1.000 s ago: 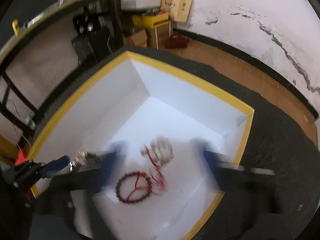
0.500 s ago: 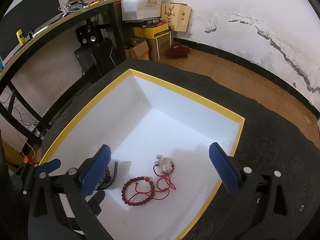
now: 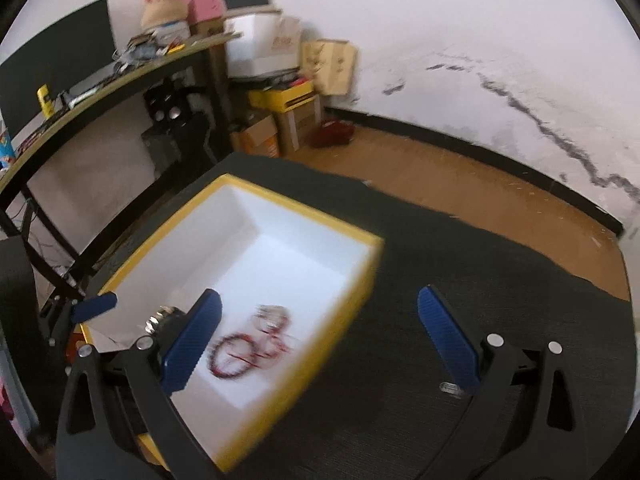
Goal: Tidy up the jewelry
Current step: 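Move both tools away from the box over the silver ring and earring on the mat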
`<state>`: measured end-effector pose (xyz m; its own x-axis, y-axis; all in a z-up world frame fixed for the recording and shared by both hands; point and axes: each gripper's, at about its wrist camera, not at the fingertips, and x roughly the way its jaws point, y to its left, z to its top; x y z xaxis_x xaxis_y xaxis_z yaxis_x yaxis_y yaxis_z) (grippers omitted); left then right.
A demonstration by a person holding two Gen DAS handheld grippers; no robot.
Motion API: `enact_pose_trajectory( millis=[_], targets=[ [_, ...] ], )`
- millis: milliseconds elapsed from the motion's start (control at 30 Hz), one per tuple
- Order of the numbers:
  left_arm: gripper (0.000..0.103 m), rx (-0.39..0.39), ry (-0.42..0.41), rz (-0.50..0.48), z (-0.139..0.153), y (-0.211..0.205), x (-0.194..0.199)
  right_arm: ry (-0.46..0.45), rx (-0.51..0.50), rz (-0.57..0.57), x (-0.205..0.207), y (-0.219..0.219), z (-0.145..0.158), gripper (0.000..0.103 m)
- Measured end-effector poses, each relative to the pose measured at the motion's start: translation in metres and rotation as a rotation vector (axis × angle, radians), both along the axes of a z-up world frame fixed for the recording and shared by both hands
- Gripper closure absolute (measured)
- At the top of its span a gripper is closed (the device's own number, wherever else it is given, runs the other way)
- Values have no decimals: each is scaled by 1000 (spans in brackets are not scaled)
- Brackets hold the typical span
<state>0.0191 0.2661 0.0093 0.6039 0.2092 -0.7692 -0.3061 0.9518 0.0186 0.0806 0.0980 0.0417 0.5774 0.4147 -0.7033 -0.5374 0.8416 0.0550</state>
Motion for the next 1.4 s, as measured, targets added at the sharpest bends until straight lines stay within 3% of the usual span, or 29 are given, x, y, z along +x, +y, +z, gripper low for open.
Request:
enact_pose_trajectory(
  millis=[167, 333, 633, 933, 1067, 1133, 1400],
  targets=[
    [6, 16, -51, -101, 10, -54, 7, -18, 18, -124, -3, -101, 4, 7],
    [6, 50, -58, -227, 6, -128, 27, -2, 10, -267, -4, -202, -14, 7],
    [6, 131, -12, -384, -35, -237, 66, 20, 20, -467, -9, -330, -61, 7],
    [6, 107, 19, -373, -77, -266, 98, 27, -78, -460, 3, -357, -125, 7],
    [6, 138, 40, -361, -96, -265, 107, 21, -96, -398, 12, -352, -139, 7],
    [6, 116, 43, -358, -101, -263, 110, 34, -87, -366, 19, -347, -140, 7],
    [6, 96, 37, -371, -116, -255, 117, 84, -134, -363, 36, -338, -163, 7]
  ],
)
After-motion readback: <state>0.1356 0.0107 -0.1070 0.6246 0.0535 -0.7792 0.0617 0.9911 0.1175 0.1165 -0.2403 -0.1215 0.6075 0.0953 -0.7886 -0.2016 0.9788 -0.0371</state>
